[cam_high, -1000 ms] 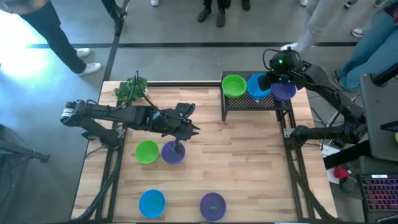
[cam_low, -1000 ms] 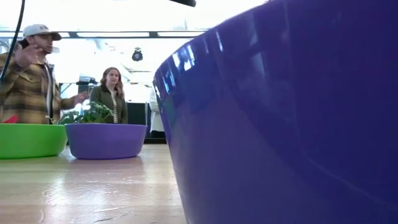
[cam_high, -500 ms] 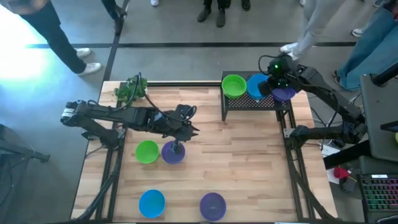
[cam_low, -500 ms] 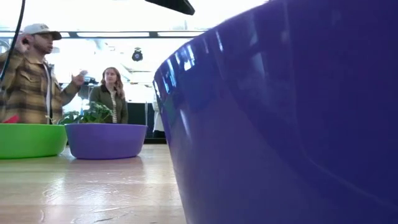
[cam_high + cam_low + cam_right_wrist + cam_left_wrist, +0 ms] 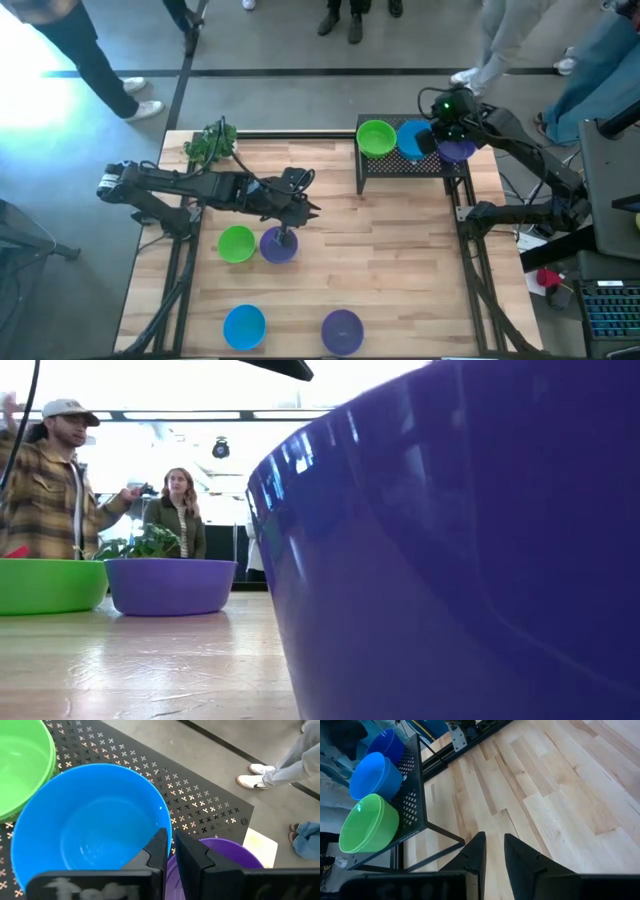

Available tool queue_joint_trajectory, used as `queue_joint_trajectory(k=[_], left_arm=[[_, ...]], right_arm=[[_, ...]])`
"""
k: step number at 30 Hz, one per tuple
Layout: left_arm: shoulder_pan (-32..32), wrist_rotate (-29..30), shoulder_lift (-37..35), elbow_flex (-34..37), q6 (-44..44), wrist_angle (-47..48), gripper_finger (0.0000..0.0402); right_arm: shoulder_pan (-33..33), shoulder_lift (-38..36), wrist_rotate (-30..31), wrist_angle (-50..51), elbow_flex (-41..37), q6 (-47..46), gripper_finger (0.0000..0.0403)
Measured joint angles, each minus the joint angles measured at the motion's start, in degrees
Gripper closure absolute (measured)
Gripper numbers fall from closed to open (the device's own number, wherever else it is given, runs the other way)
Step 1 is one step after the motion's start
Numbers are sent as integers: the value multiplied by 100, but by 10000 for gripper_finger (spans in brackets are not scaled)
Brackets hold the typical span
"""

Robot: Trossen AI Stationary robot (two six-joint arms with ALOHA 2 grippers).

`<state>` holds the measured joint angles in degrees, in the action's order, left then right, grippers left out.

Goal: Pick & Place Mini bowls
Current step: Stack the top violet bowl on top of the violet bowl on the shelf

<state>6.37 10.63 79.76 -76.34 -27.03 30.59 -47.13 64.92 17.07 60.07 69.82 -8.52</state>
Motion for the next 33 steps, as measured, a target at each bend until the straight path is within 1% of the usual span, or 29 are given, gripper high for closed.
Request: queue_joint_trajectory(k=[5,7,11,14,18,25,29,31,33], left_arm=[[0,23,-4,12,21,0,337],[-2,156,-8,53,111,51,337],[-7,434,-10,140,229,351,337],[-7,451,-12,220,335,673,337],[-13,439,-23,515,708,882,337],[-39,427,-23,1125,1484,1060,337],[-48,383,-27,1411,1708,1099,337],[-48,237,-28,1558,1731,1115,337],[-55,36,-30,1711,1746,1068,337]], right_arm=[[11,-85,-39,-7,23,255,371],[82,-206,-42,-6,24,433,371],[393,-542,-45,-21,24,471,371],[816,-806,-64,-21,24,486,371],[1600,-1086,-83,-33,-52,270,371],[2965,-1206,-78,-232,-392,-79,371],[3483,-1149,-79,-553,-621,-74,371],[3683,-1130,-129,-692,-742,-106,371],[3849,-1123,-314,-771,-832,-165,371]])
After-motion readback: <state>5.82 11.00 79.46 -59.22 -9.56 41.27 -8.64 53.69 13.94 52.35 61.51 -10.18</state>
